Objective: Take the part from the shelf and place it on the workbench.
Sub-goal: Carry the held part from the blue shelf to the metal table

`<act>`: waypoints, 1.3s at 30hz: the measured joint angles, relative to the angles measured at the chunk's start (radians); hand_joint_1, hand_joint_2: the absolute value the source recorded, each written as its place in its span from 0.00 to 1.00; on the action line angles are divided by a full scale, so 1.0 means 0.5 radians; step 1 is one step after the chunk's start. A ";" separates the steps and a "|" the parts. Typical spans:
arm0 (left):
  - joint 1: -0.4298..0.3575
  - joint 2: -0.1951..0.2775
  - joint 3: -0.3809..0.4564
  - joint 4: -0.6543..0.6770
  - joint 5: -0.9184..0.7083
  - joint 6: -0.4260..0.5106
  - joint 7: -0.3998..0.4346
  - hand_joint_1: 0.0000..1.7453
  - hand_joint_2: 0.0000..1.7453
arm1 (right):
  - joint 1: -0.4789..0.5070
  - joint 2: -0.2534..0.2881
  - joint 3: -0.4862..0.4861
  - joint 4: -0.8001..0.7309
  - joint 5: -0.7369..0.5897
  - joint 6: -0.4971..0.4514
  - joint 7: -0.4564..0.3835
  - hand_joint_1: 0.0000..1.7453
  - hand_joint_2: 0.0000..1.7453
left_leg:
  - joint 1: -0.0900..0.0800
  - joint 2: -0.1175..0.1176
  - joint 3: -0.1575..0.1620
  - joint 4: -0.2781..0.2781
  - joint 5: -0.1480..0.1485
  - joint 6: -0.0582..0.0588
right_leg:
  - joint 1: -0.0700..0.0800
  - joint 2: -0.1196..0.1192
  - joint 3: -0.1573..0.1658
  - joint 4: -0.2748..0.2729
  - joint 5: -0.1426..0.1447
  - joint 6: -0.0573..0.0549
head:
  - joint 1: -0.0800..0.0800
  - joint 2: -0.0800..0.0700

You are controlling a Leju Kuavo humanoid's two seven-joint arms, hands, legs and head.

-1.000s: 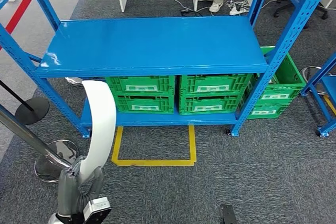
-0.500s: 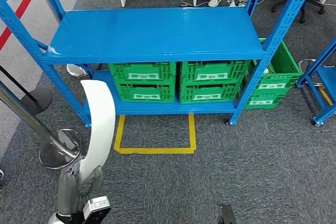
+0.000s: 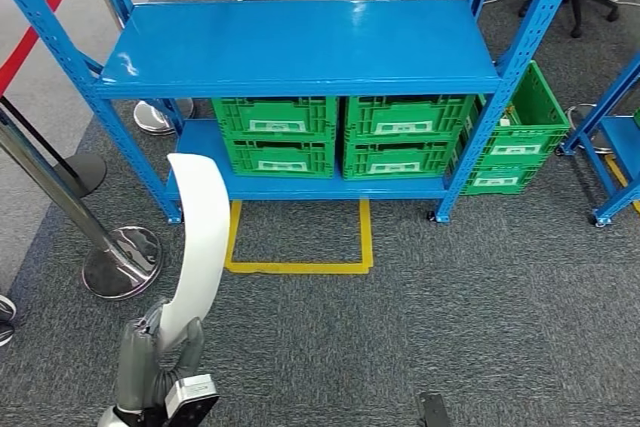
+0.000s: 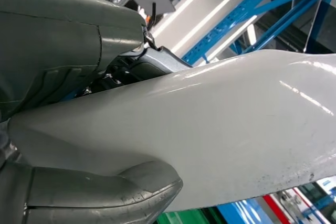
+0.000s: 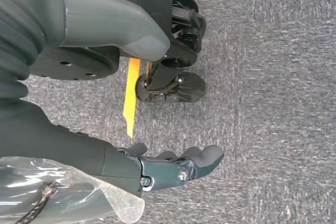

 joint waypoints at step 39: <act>-0.133 0.061 -0.182 0.135 0.102 -0.068 -0.044 1.00 1.00 | -0.033 0.028 -0.094 -0.001 -0.027 -0.033 0.059 0.00 1.00 | -0.004 0.093 -0.093 -0.046 0.113 0.070 | -0.009 0.032 -0.225 0.542 -0.290 0.065 | 0.026 0.000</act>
